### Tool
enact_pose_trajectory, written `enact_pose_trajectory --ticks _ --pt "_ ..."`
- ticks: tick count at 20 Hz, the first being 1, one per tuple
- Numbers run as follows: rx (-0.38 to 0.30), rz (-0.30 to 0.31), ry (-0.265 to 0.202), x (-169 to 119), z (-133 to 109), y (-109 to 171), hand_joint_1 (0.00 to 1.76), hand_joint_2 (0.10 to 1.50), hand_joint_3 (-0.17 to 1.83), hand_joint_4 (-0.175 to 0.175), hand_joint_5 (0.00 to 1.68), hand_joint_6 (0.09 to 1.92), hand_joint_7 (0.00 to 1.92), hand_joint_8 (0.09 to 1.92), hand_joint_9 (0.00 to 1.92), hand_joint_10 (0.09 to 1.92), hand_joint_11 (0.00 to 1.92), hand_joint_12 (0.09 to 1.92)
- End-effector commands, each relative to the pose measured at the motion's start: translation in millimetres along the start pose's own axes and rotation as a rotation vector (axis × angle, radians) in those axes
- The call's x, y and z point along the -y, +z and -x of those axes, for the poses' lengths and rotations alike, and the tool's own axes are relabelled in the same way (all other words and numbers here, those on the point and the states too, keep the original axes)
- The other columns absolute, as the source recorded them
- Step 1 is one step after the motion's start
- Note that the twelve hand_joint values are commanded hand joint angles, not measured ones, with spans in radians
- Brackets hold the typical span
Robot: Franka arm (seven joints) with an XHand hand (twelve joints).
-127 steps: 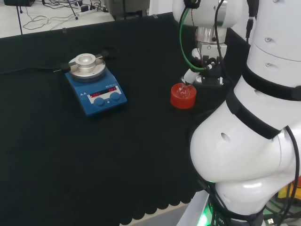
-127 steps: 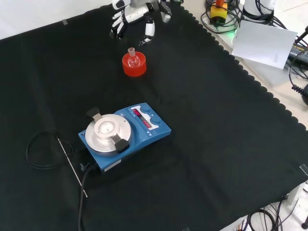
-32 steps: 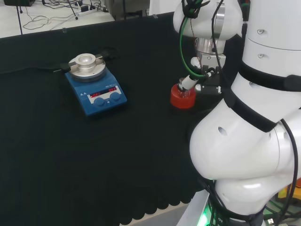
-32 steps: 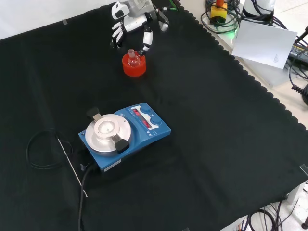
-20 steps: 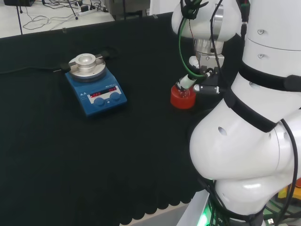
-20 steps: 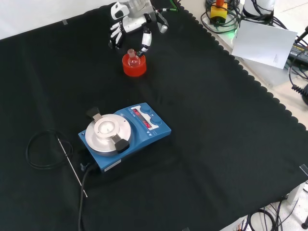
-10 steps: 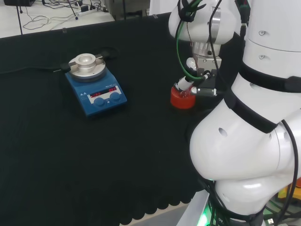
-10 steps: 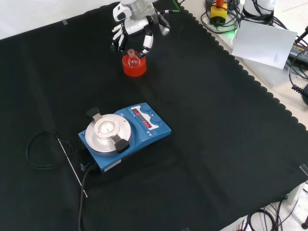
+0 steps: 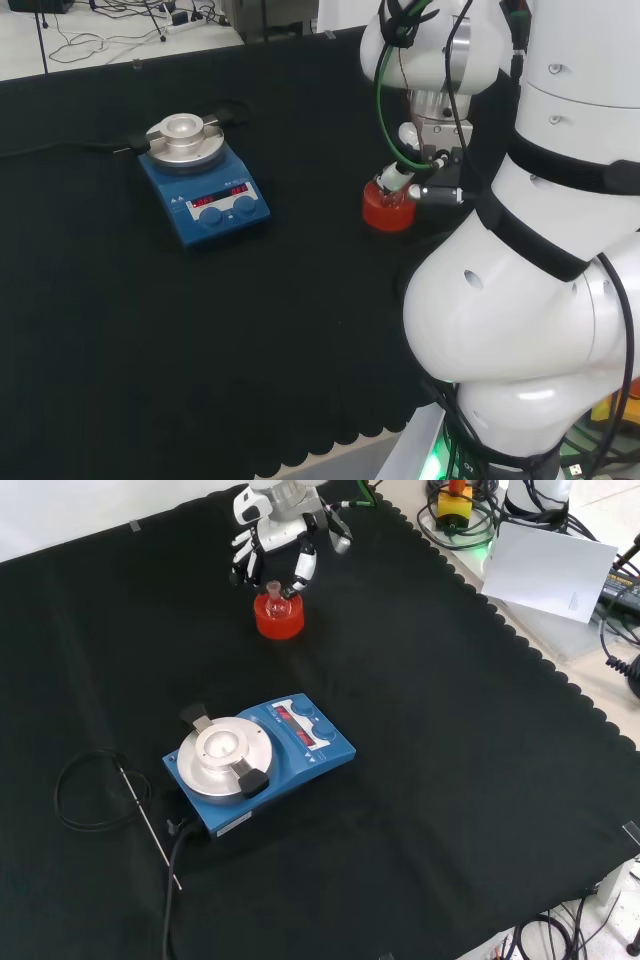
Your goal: Pick up the round-bottom flask.
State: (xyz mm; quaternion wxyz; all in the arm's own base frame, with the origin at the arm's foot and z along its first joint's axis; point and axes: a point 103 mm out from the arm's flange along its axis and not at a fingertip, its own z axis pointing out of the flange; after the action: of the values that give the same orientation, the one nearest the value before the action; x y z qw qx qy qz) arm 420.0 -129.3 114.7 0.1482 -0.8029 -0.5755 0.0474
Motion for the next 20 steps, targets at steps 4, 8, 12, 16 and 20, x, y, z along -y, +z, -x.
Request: enact_pose_trajectory --ticks 4,8,12,16,20 --pt "0.028 0.068 -0.013 2.8 -0.6 -4.4 1.03 0.98 0.24 0.148 1.01 0.98 0.34 0.73 0.59 0.67 0.16 1.47" --pt "0.011 0.044 -0.033 3.6 -1.2 -14.3 1.07 0.81 0.58 0.096 1.04 1.05 0.42 0.70 0.67 0.61 0.24 1.42" --pt "0.011 0.025 -0.039 5.5 -4.1 -30.6 1.07 0.78 0.64 0.087 1.04 1.07 0.42 0.69 0.68 0.60 0.25 1.42" --pt "0.002 0.038 -0.043 10.9 -10.4 -51.1 1.08 0.77 0.66 0.081 1.04 1.08 0.41 0.69 0.68 0.60 0.25 1.42" --pt "-0.010 0.027 -0.033 15.8 -17.6 -71.1 1.08 0.77 0.68 0.077 1.04 1.09 0.40 0.70 0.68 0.59 0.25 1.42"
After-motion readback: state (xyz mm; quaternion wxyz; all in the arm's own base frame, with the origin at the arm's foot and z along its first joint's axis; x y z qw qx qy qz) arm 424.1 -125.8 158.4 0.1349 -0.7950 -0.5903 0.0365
